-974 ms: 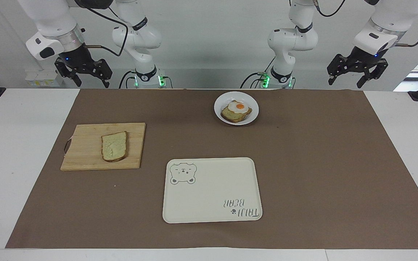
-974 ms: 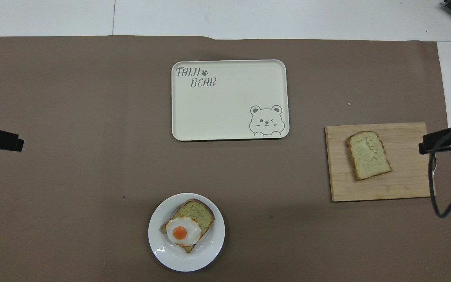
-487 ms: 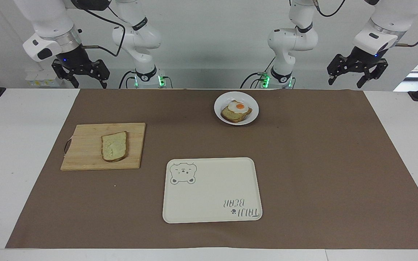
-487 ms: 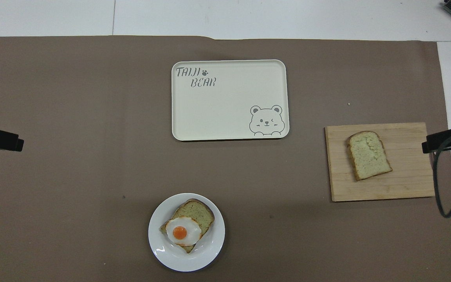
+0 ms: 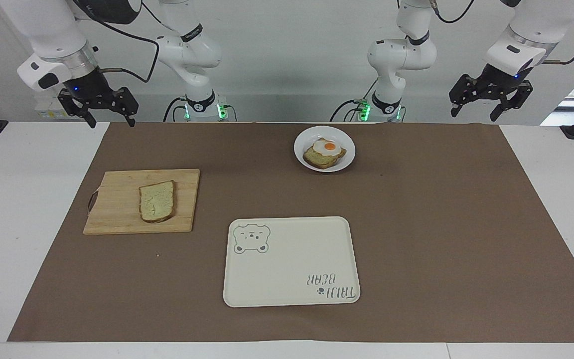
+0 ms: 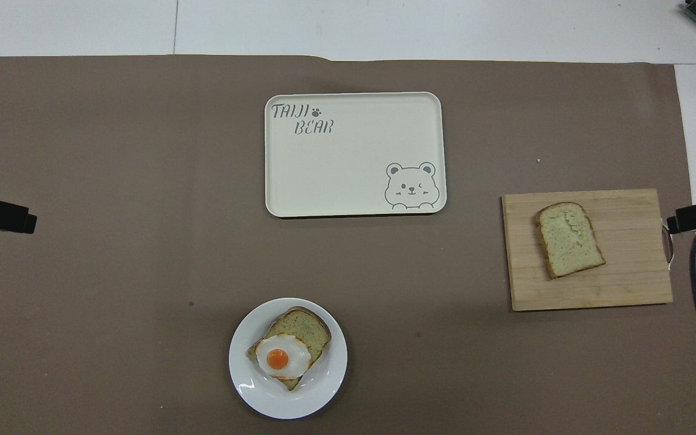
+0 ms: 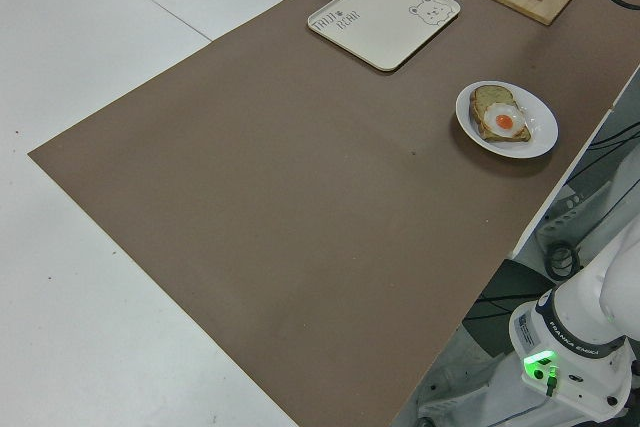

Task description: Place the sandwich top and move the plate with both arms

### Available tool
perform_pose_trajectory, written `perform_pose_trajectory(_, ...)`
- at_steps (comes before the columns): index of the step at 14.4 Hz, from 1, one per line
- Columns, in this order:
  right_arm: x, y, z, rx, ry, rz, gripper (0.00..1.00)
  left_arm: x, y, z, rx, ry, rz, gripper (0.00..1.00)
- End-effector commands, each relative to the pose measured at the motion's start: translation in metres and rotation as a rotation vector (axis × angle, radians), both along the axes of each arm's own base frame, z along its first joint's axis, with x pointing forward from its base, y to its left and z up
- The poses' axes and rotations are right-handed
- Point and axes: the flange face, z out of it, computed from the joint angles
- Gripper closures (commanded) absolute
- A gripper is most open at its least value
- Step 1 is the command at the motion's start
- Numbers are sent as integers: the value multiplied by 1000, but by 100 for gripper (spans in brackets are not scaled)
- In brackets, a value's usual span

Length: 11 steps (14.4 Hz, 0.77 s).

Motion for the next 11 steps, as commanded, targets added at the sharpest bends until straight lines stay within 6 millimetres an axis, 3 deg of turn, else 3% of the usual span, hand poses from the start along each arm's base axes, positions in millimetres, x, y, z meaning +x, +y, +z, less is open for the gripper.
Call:
perform_pose_trajectory(1,-1,-10,-24,18,-8,37,0,-7,3,0,14,-1,13,0)
perform_pose_trajectory(3,4,-14,-44,17,-18,51,0,-7,3,0,14,-1,13,0)
perform_pose_trajectory(11,19,-36,-158,48,20,57,0,-7,3,0,14,-1,13,0)
